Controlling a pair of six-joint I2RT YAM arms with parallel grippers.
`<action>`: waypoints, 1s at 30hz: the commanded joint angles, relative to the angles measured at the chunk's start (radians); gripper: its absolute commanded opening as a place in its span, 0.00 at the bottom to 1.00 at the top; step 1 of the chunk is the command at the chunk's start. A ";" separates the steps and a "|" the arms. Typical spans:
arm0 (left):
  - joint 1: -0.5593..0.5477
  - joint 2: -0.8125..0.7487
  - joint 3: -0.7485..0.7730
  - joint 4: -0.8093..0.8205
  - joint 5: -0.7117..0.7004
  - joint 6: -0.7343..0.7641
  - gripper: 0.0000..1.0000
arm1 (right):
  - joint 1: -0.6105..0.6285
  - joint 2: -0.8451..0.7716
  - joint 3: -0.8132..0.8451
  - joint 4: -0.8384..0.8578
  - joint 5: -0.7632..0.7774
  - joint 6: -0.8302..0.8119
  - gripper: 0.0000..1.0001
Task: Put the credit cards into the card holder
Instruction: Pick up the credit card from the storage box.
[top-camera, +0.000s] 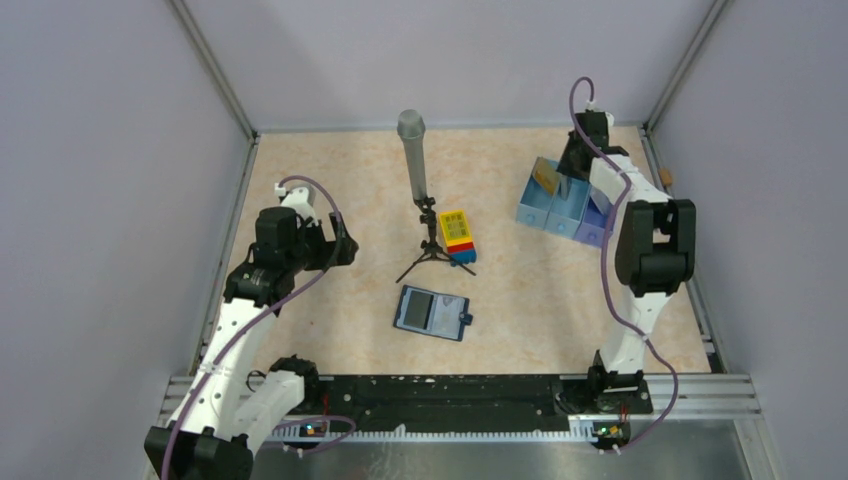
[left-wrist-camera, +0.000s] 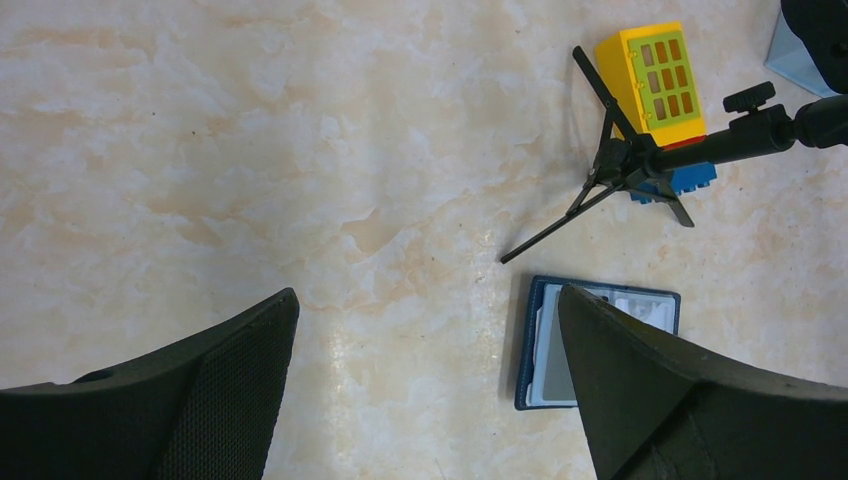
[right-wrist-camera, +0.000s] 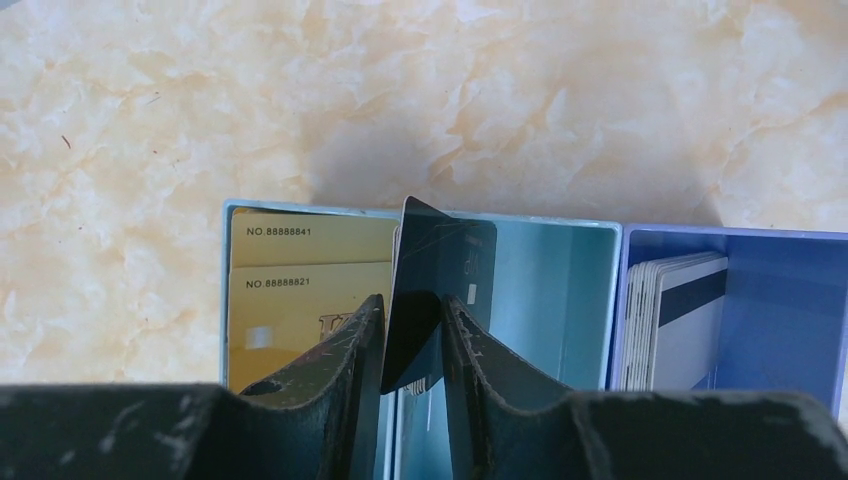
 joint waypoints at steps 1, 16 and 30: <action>0.005 -0.012 -0.008 0.044 0.018 0.011 0.99 | 0.001 -0.080 0.008 0.046 0.006 0.004 0.26; 0.004 -0.016 -0.014 0.045 0.035 0.012 0.99 | 0.001 -0.118 0.002 -0.008 0.086 -0.016 0.01; -0.011 -0.020 -0.038 0.092 0.238 0.035 0.99 | 0.001 -0.440 -0.228 -0.099 0.197 -0.085 0.00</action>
